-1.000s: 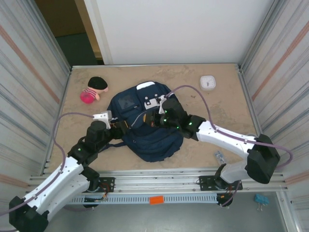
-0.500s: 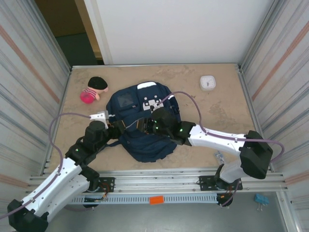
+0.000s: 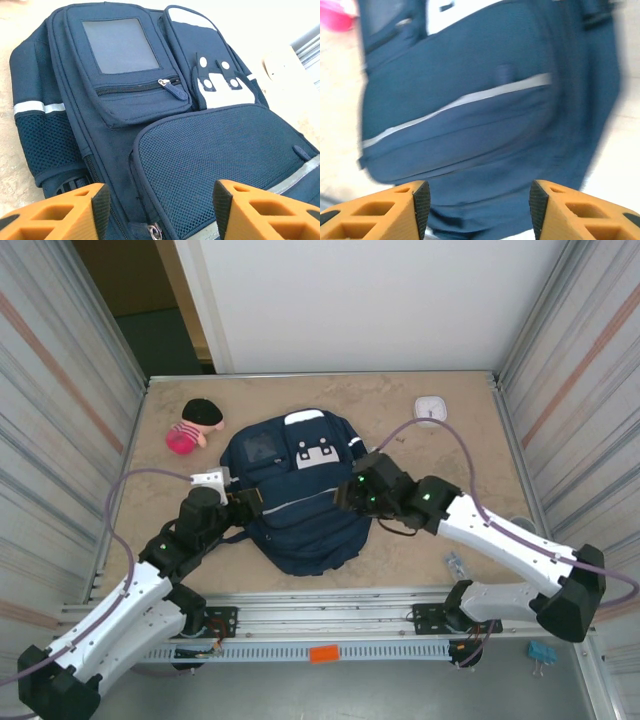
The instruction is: Pack books, pencil case, and school supplies into a backpack
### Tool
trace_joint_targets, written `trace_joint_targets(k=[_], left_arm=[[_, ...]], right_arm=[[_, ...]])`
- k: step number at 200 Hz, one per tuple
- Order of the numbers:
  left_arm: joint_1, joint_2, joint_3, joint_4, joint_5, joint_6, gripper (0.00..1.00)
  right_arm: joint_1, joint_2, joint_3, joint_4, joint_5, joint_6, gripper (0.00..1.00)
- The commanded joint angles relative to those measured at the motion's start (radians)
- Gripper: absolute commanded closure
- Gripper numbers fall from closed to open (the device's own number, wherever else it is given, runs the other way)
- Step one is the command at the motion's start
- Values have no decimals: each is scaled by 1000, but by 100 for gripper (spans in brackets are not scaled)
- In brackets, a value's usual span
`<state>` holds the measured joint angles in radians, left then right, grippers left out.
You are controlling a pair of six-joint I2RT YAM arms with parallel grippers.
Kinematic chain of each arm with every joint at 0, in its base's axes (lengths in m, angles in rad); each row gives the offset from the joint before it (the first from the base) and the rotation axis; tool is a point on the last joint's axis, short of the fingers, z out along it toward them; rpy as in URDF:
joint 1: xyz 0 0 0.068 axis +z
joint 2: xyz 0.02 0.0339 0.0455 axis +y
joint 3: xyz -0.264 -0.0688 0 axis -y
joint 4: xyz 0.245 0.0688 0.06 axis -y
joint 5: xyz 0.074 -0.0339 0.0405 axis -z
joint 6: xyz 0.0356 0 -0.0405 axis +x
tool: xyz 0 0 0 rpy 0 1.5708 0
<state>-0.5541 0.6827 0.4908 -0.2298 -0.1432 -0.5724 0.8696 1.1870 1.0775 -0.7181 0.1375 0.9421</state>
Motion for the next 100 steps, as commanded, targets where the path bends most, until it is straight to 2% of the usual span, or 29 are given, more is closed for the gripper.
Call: trace_joint_targets(k=[1, 33, 50, 100], left_arm=[[5, 13, 35, 13, -1, 82, 41], [5, 21, 33, 32, 40, 97, 40], [5, 17, 17, 60, 53, 85, 40], [5, 3, -19, 99, 70, 75, 40]], right_arm=[[-112, -48, -12, -267, 30, -5, 43], [-348, -132, -118, -361, 39, 41, 41], [-474, -191, -209, -366, 27, 137, 40], [-730, -528, -454, -331, -15, 311, 37]])
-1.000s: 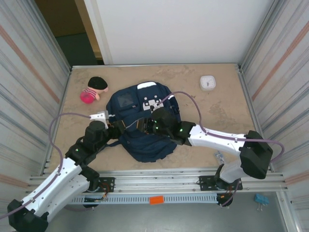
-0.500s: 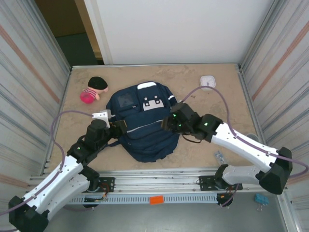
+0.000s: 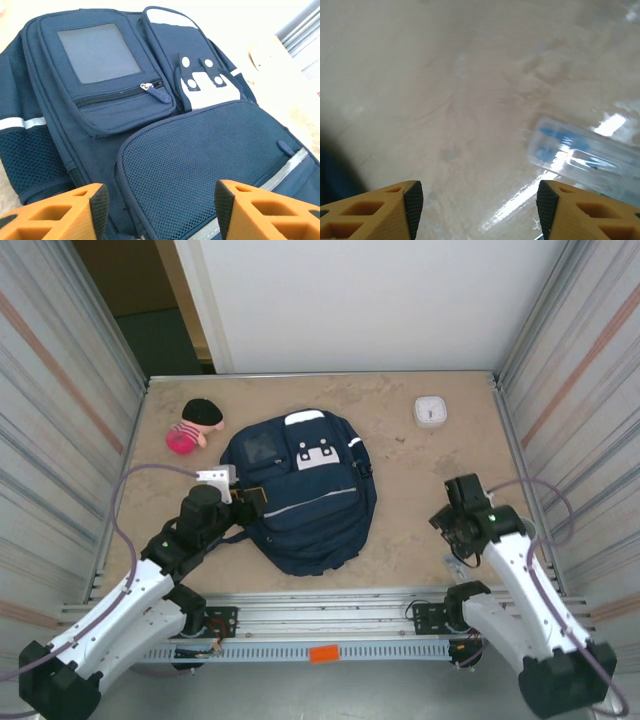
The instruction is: Pack books, pencil case, and school supplies into a backpack
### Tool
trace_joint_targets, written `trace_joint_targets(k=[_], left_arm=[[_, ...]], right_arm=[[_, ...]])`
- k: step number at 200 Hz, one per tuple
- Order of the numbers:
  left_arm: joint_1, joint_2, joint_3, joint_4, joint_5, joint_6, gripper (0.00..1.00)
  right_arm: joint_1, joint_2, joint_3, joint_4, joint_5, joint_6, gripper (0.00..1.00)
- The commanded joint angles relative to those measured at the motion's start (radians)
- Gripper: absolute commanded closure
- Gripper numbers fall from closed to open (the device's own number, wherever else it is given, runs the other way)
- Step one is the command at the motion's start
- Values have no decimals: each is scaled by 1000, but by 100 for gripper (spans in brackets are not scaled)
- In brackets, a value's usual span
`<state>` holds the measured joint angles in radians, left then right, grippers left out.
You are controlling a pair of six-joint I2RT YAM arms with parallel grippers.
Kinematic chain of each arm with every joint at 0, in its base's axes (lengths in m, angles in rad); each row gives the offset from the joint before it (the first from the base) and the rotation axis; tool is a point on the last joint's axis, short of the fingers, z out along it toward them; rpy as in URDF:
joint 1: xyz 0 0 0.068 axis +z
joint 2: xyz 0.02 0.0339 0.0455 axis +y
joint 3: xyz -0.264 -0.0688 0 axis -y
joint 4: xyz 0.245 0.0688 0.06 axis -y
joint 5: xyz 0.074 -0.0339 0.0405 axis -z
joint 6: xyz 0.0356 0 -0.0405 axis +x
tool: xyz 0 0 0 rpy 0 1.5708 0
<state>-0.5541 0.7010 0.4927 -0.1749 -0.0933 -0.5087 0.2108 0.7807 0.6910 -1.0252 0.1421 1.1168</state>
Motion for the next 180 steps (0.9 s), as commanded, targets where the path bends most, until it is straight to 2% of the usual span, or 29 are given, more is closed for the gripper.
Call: trace_joint_targets(k=[1, 27, 71, 126, 180], left_arm=[[5, -16, -21, 45, 21, 11, 40], [5, -8, -27, 60, 37, 13, 40], [6, 3, -23, 59, 61, 9, 40], [5, -15, -38, 60, 42, -7, 40], [6, 8, -42, 78, 37, -5, 40]], right_arm=[[-74, -128, -71, -23, -19, 139, 37], [-162, -213, -135, -13, -27, 165, 38], [-283, -102, -176, 75, -147, 83, 35], [-303, -28, -257, 190, -254, 104, 34], [-303, 33, -307, 286, -268, 95, 34]])
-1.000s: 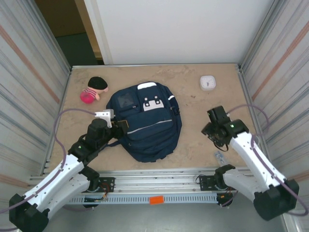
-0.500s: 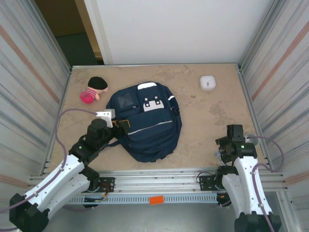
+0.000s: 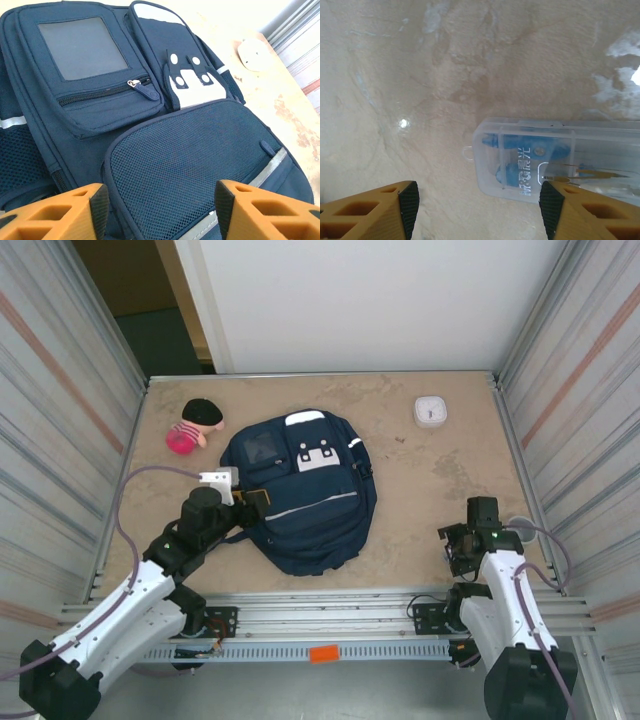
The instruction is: Pack books, pencil case, and school supplies into a backpack
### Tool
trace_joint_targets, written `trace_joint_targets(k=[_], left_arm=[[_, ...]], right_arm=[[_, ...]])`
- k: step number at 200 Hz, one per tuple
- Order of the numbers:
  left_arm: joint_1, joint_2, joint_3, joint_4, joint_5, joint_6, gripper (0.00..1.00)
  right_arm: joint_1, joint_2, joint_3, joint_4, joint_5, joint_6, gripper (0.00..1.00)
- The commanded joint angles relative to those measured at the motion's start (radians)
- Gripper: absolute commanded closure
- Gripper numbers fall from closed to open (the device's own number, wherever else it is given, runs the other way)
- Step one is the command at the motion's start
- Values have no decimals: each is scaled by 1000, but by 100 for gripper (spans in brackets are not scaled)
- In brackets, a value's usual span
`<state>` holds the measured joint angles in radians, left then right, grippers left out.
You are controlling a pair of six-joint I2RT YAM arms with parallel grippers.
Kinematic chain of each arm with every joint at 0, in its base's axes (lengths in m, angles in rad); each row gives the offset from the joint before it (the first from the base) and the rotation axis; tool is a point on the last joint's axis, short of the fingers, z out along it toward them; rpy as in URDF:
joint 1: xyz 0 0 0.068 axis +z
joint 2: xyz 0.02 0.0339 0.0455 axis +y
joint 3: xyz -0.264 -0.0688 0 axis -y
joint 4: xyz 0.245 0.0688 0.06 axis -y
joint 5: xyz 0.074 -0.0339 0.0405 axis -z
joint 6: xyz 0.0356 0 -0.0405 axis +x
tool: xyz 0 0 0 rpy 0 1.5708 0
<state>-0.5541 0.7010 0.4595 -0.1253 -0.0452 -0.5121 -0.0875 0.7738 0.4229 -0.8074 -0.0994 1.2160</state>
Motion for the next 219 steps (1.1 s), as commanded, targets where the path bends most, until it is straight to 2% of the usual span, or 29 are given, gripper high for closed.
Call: trace_joint_targets(k=[1, 60, 121, 136, 175, 203, 219], left_arm=[[5, 8, -8, 29, -11, -2, 40], [6, 15, -9, 34, -13, -5, 40], [5, 12, -5, 22, -20, -3, 40], [6, 8, -4, 17, -24, -3, 40], [5, 3, 4, 2, -37, -1, 40], [5, 8, 13, -6, -45, 0, 40], [6, 14, 15, 1, -45, -1, 40]], right_arm=[[-5, 42, -39, 69, -26, -4, 34], [4, 211, 2, 240, -95, -27, 34], [118, 562, 210, 401, -114, -35, 33], [152, 659, 285, 424, -118, -82, 33], [183, 871, 493, 391, -151, -160, 33], [185, 870, 584, 305, -129, -235, 31], [144, 843, 622, 263, -168, -298, 29]])
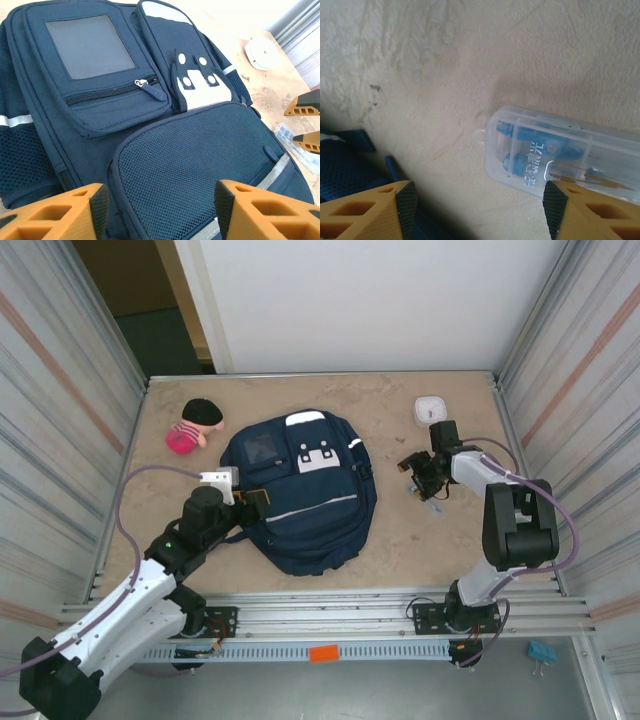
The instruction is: Pack books, pencil case, and school supplies into a backpack
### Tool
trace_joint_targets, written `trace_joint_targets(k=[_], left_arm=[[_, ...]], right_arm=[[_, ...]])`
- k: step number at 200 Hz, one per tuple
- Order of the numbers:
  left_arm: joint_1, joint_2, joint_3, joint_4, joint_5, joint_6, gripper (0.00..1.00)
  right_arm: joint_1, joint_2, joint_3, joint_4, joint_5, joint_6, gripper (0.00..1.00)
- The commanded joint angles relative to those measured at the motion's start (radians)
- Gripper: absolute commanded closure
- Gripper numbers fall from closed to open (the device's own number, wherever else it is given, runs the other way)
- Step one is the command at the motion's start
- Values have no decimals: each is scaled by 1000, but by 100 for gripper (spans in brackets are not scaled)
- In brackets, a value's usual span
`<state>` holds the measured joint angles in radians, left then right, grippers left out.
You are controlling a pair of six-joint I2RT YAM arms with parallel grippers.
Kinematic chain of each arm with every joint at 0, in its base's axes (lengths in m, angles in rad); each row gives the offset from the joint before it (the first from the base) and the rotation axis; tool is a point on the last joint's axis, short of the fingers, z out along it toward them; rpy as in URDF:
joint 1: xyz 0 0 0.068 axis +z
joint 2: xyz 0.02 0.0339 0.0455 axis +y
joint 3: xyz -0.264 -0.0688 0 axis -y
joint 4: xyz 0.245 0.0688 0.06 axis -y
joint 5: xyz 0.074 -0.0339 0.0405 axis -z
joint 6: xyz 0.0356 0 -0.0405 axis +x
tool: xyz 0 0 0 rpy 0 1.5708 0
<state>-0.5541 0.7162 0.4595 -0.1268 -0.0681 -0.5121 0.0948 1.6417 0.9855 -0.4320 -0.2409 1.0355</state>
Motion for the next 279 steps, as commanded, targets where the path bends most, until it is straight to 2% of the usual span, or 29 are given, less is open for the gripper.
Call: trace_joint_targets(k=[1, 16, 46, 93, 143, 209, 249, 279], left_arm=[[5, -1, 15, 3, -22, -2, 40], [5, 12, 19, 7, -11, -6, 40], [6, 39, 21, 23, 10, -9, 40], [5, 54, 32, 36, 29, -22, 41], [5, 43, 26, 32, 23, -26, 41], [5, 63, 18, 61, 53, -37, 41], [5, 48, 16, 58, 56, -29, 41], [5, 29, 15, 39, 49, -24, 41]], right_arm=[[-41, -27, 62, -116, -29, -123, 29], [-96, -42, 99, -175, -46, -197, 25], [-178, -28, 126, -221, -59, -366, 24], [-201, 70, 150, -245, -76, -530, 20], [-192, 50, 65, -265, -108, -539, 19], [-86, -84, 21, -397, -120, -535, 20], [-52, -92, 121, -513, 75, -572, 22], [-36, 19, 216, -558, 113, -675, 28]])
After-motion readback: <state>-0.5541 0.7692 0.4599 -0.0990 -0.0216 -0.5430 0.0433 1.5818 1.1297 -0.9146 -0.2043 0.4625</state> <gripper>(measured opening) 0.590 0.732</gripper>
